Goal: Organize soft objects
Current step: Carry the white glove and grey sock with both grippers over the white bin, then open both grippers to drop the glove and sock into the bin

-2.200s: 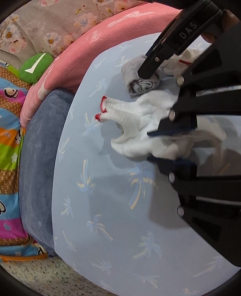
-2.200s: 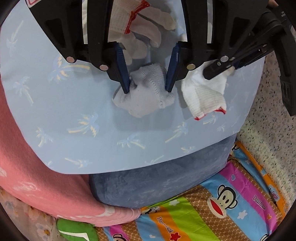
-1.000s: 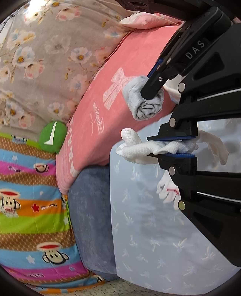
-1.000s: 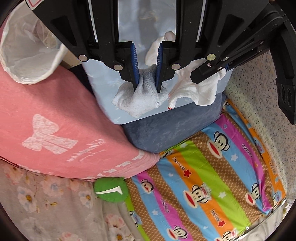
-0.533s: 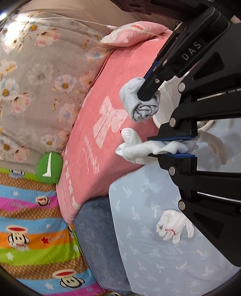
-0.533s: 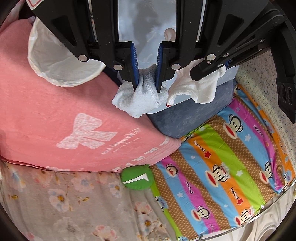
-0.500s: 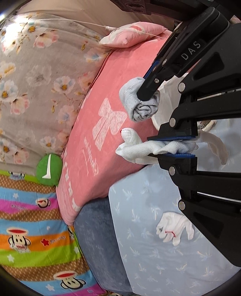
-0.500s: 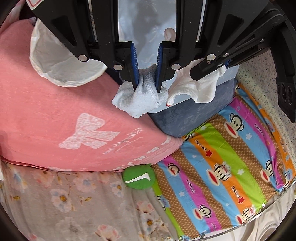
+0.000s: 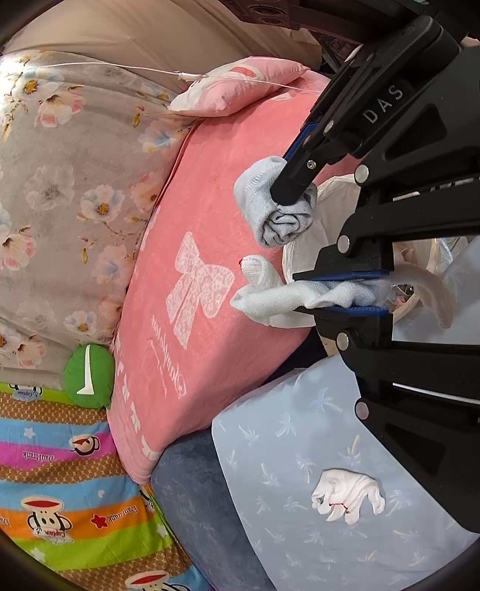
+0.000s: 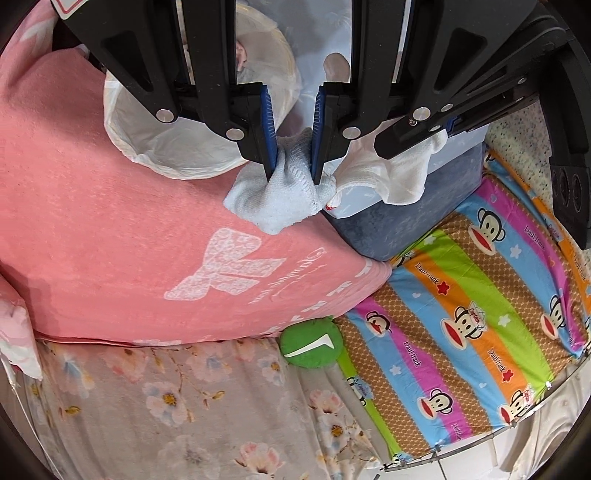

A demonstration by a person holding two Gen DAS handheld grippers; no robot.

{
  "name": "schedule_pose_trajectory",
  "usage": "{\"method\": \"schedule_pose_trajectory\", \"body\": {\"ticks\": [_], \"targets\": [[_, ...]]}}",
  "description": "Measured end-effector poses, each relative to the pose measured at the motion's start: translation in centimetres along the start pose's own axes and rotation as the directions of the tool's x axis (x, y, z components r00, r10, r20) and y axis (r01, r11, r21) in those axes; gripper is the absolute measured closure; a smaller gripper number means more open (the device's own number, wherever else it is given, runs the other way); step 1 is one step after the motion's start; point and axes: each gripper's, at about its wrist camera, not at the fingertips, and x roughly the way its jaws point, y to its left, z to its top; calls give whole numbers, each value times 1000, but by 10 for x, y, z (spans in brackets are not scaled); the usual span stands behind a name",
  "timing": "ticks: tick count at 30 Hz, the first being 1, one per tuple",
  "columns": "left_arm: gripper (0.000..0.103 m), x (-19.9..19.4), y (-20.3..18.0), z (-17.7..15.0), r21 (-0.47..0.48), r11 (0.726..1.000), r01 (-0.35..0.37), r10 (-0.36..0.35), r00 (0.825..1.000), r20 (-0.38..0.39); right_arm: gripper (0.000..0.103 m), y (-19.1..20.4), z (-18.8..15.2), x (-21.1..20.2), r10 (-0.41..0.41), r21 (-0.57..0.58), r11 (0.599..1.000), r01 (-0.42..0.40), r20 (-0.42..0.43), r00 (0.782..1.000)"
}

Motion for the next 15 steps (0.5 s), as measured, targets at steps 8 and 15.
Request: {"method": "schedule_pose_trajectory", "body": {"ticks": [8, 15], "targets": [[91, 12, -13, -4, -3, 1000, 28, -29, 999, -39, 86, -21, -5, -5, -20, 27, 999, 20, -10, 1000], [89, 20, -24, -5, -7, 999, 45, -45, 997, -68, 86, -32, -9, -8, -34, 41, 999, 34, -16, 999]]}}
